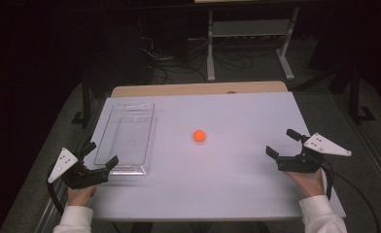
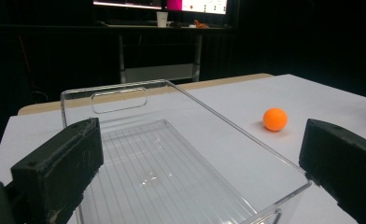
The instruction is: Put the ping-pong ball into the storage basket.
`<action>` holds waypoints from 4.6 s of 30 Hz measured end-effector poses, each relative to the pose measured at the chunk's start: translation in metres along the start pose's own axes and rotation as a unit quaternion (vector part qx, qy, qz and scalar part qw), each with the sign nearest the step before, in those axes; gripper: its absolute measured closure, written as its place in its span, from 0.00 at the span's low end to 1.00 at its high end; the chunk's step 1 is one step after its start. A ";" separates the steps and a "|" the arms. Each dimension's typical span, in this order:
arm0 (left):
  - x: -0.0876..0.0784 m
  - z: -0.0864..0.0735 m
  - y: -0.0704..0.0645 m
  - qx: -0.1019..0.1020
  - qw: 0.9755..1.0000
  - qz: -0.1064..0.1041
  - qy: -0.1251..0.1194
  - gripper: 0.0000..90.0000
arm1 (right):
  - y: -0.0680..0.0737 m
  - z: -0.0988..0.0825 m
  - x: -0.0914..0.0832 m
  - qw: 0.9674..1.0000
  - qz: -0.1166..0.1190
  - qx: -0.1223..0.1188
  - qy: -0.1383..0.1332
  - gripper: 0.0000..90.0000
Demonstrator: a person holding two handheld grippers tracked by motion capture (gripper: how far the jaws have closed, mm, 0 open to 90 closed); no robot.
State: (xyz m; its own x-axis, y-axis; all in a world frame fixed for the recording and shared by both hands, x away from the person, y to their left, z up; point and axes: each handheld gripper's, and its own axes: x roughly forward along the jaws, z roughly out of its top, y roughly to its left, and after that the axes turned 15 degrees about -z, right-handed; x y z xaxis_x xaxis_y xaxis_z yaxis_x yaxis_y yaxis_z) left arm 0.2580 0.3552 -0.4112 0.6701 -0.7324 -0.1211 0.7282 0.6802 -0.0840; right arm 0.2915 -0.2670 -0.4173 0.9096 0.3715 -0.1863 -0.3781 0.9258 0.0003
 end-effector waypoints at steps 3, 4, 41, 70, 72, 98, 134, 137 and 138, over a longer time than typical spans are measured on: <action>0.002 0.000 -0.003 0.004 1.000 -0.005 0.009 0.00 | 0.001 -0.001 0.001 1.000 0.002 -0.006 0.005 0.00; 0.002 0.000 -0.004 0.004 1.000 -0.006 0.010 0.00 | 0.001 -0.001 0.001 1.000 0.002 -0.010 0.005 0.00; 0.012 0.026 -0.009 0.029 0.997 -0.012 0.071 0.00 | 0.009 -0.004 0.002 0.999 0.012 -0.026 0.017 0.00; 0.048 0.073 -0.008 0.064 0.987 -0.071 0.126 0.00 | 0.009 -0.004 0.002 0.999 0.017 -0.022 0.018 0.00; 0.050 0.075 -0.007 0.063 0.987 -0.073 0.130 0.00 | 0.008 -0.003 0.002 0.999 0.017 -0.021 0.018 0.00; 0.085 0.106 -0.004 0.083 0.973 -0.105 0.187 0.00 | 0.010 -0.005 0.004 0.999 0.022 -0.022 0.028 0.00; 0.142 0.137 -0.013 0.133 0.946 -0.150 0.256 0.00 | 0.012 -0.005 0.004 0.999 0.025 -0.031 0.034 0.00; 0.144 0.137 -0.012 0.129 0.947 -0.151 0.253 0.00 | 0.012 -0.005 0.004 0.999 0.026 -0.031 0.036 0.00; 0.146 0.137 -0.011 0.129 0.946 -0.150 0.256 0.00 | 0.012 -0.005 0.004 0.999 0.026 -0.030 0.036 0.00</action>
State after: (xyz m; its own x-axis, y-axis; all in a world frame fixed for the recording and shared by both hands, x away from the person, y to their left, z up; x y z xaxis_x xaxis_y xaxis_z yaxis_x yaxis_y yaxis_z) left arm 0.3672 0.2364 -0.2928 0.3184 -0.7347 -0.5990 0.9297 0.3653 0.0461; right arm 0.2901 -0.2545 -0.4230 0.8741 0.4113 -0.2585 -0.4366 0.8984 -0.0469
